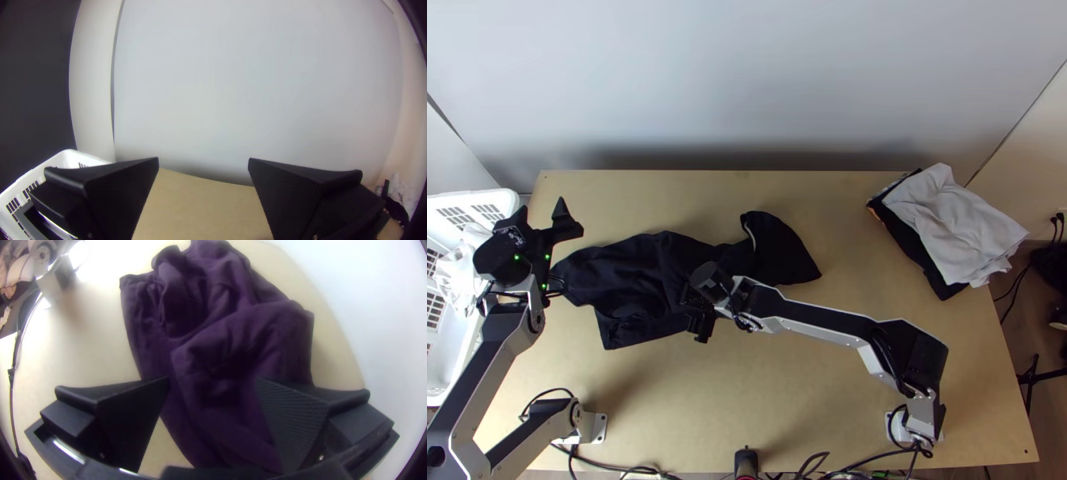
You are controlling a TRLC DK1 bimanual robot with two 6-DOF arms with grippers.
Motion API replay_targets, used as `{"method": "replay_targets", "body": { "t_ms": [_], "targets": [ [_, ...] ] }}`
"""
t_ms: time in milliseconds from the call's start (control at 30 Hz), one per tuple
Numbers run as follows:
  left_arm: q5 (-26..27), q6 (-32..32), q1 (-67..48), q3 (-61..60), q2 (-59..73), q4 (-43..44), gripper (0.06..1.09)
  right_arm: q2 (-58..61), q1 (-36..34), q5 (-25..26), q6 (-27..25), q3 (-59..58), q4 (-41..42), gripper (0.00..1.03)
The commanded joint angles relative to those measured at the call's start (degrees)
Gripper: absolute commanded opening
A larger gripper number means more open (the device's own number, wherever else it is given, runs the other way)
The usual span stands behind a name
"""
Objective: Fold the t-shirt
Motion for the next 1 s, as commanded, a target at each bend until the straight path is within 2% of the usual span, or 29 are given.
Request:
{"method": "replay_targets", "body": {
  "t_ms": [0,33,67,100,133,167,267,600,767,967],
  "targets": [
    [0.02,-0.16,0.59,-0.4,-0.53,-0.28,1.04,1.41,0.14,0.04,0.59,-0.11,0.55,0.86],
    [0.02,-0.16,0.77,-0.49,-0.62,-0.36,1.04,1.5,0.23,0.04,0.76,0.07,0.64,0.77],
    [0.02,-0.24,0.86,-0.49,-0.62,-0.54,1.03,1.5,0.23,0.12,0.76,-0.02,1.26,0.61],
    [0.02,-0.51,1.12,-0.58,-0.53,-0.72,1.03,1.5,0.23,0.04,0.85,-0.02,2.13,0.4],
    [0.02,-2.09,1.56,-0.58,-0.53,-1.24,1.03,1.58,0.14,0.04,0.85,0.16,2.49,0.14],
    [0.28,-4.02,2.17,-0.49,-0.53,-1.42,1.03,1.76,0.14,0.04,1.2,0.33,2.93,0.06],
    [2.92,-6.04,3.76,-0.58,-0.53,-1.59,1.03,3.17,-0.56,0.12,4.1,1.65,2.84,0.02],
    [3.27,-7.19,6.22,-0.93,1.67,-2.39,1.03,2.11,-2.23,0.12,9.9,2.0,0.29,0.03],
    [5.82,-8.59,8.77,-1.11,1.67,-4.41,1.03,1.06,-5.04,0.21,11.49,2.53,0.82,0.03],
    [6.43,-8.59,8.41,-1.55,1.41,-6.16,1.03,0.97,-9.44,1.18,11.75,4.2,1.78,0.03]
  ]
}}
